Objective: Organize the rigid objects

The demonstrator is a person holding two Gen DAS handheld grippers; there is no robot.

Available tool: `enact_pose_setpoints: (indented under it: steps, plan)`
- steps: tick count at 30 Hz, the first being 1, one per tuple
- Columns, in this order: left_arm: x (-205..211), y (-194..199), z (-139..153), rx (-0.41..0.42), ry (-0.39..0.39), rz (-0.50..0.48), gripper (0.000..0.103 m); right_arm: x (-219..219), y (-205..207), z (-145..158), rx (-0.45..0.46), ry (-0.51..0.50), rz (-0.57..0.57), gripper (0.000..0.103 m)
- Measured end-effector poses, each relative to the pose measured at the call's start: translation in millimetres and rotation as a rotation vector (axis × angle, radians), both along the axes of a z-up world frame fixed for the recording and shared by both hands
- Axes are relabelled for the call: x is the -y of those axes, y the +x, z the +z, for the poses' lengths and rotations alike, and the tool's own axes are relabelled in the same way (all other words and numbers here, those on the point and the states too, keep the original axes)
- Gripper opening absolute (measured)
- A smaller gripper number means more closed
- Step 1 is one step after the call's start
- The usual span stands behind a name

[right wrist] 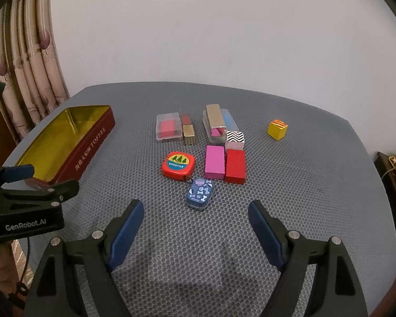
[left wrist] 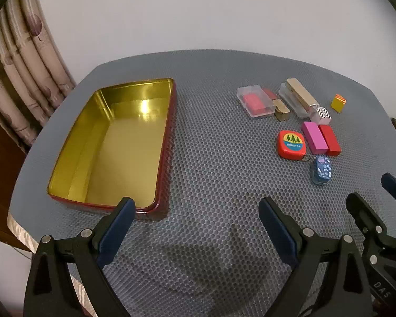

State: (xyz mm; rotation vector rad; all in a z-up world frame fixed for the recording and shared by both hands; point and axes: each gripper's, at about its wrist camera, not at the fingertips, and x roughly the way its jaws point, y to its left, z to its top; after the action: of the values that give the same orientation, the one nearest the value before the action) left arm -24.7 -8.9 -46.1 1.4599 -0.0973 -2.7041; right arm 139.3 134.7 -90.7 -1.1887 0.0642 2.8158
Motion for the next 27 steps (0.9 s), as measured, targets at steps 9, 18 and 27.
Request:
enact_pose_setpoints:
  steps: [9, 18, 27]
  plan:
    - [1.4, -5.5, -6.6, 0.004, -0.008, 0.000, 0.093, 3.3, -12.4, -13.4, 0.036, 0.001, 0.023, 0.083]
    - [-2.0, -11.7, -13.7, 0.011, -0.023, -0.009, 0.093, 7.3, -26.7, -25.5, 0.073, 0.011, 0.053, 0.076]
    - [-3.1, -17.0, -22.9, 0.036, -0.023, -0.009, 0.093, 0.8, -47.8, -42.6, 0.128, -0.003, 0.042, 0.064]
